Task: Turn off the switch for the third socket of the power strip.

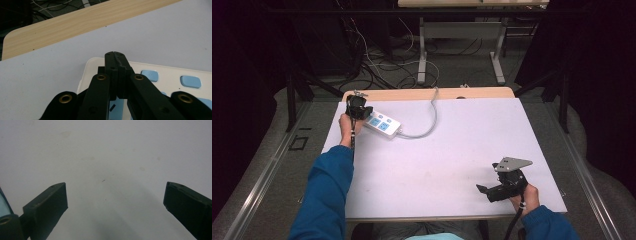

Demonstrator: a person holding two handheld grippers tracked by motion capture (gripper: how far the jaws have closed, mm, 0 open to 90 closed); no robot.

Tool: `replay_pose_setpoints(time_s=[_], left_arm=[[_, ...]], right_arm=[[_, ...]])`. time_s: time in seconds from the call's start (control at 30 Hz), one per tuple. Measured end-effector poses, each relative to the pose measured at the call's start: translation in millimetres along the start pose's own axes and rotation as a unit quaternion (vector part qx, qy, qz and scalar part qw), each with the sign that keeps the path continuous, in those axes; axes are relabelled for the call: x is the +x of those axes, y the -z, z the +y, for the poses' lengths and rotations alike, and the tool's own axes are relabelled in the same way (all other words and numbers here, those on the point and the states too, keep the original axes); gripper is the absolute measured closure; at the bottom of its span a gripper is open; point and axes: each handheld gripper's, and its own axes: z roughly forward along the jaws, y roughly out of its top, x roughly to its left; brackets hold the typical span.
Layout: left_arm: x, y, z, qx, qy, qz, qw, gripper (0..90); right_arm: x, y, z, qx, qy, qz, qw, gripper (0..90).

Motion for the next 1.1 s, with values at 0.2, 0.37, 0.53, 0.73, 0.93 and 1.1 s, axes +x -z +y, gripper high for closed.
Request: replay_pose_setpoints(time_s=[0.2,0.37,0.53,0.73,0.93,1.1], left_arm=[[-0.1,-5.6,-1.3,0.014,0.005,-0.002,0.9999,90.0],[-0.1,-9.6,-3.2,0.016,0.008,0.002,0.9998,90.0],[0.5,-10.2,-3.9,0.013,0.011,0.0,0.9999,90.0],[1.3,-10.5,-3.1,0.016,0.007,-0.003,0.9998,90.0],[1.3,-11.5,-2.7,0.014,0.006,-0.001,0.9999,90.0],[1.9,-11.3,-2.7,0.014,0.005,-0.004,0.9999,90.0]], right_arm=[[-0.7,-1.2,-0.3,-0.006,0.005,-0.002,1.0,4.7],[0.3,-0.8,-0.4,-0.004,0.003,-0.005,1.0,4.7],[-0.2,-1.8,-0.7,-0.008,0.003,-0.002,1.0,4.7],[0.4,-1.1,-0.4,-0.003,0.002,-0.003,1.0,4.7],[0.4,-1.1,-0.5,-0.003,0.002,-0.004,1.0,4.7],[0.7,-1.6,-0.5,-0.003,0.0,-0.003,1.0,4.7]])
